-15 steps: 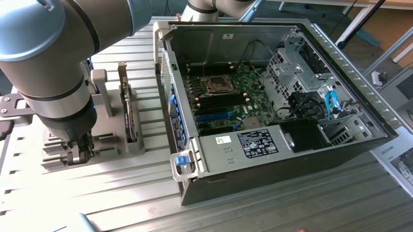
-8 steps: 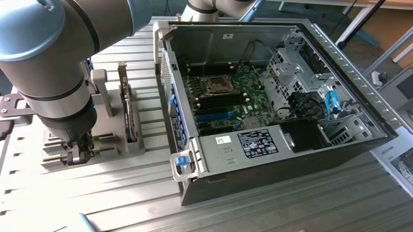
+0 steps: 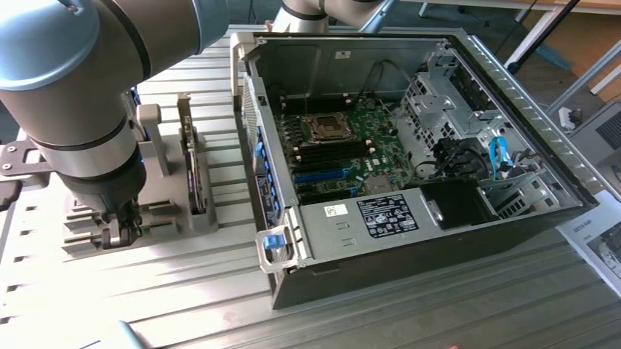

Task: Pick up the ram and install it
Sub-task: 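Pick up the ram and move it above insertion slot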

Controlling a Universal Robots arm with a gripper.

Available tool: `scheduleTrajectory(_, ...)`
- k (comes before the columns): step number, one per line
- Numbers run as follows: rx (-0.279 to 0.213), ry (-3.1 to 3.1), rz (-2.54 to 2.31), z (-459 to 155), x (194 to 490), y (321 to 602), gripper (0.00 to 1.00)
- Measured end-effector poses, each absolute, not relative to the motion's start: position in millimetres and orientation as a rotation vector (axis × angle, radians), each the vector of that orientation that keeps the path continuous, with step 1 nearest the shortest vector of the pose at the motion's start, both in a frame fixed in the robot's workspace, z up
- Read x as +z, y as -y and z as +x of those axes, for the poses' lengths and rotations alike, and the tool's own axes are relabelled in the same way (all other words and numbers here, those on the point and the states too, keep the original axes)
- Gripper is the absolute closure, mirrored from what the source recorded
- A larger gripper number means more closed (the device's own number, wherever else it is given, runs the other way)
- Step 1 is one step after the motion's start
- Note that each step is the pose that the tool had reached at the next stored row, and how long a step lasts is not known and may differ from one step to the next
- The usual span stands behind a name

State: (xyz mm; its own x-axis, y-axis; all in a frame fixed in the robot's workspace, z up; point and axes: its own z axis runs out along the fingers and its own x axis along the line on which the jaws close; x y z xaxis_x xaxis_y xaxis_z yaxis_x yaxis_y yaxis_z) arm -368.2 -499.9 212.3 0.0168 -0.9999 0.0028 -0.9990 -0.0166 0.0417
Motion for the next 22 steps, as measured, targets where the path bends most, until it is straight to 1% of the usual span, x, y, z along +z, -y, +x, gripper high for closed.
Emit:
scheduleTrajectory(9, -0.042, 2.180, 2.217, -360.1, 212.2, 500.0, 0.76)
scheduleTrajectory(13, -0.028, 2.176, 2.213, -360.0, 212.2, 500.0, 0.76)
scheduleTrajectory(22, -0.027, 2.180, 2.217, -360.1, 212.9, 500.0, 0.76)
